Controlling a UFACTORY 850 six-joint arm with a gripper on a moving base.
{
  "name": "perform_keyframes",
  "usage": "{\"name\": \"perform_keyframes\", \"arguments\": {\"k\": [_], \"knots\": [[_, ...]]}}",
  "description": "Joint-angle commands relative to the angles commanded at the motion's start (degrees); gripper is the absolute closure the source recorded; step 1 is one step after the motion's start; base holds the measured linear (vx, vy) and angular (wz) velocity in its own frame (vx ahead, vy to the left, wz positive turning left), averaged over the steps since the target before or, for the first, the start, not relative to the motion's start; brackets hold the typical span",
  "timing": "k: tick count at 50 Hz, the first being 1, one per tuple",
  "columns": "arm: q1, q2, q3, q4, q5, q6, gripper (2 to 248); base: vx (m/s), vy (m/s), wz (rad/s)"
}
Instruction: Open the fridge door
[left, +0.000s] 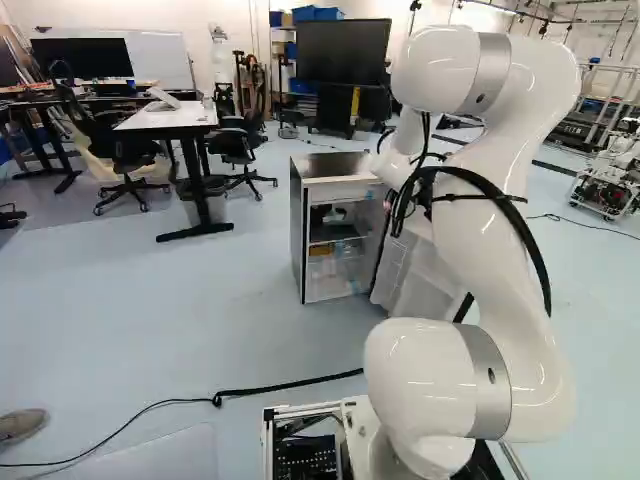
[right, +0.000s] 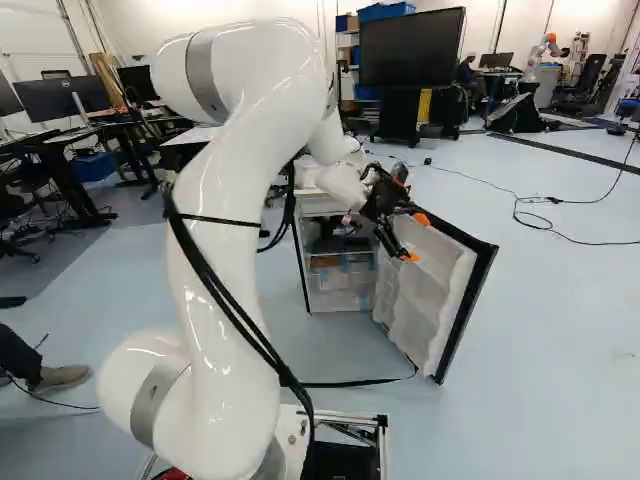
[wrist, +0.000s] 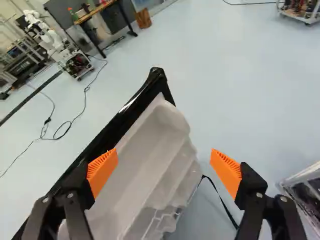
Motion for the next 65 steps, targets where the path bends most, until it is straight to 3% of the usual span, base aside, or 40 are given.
{"name": "perform_keyframes", "arguments": {"k": [35,65], "knots": [[5.26,8.88,13.07,-21.06,-5.44,0.0,3,0.0,0.0,0.0],[6.7,16.69,23.29,-39.16,-10.23,0.0,3,0.0,0.0,0.0]]}}
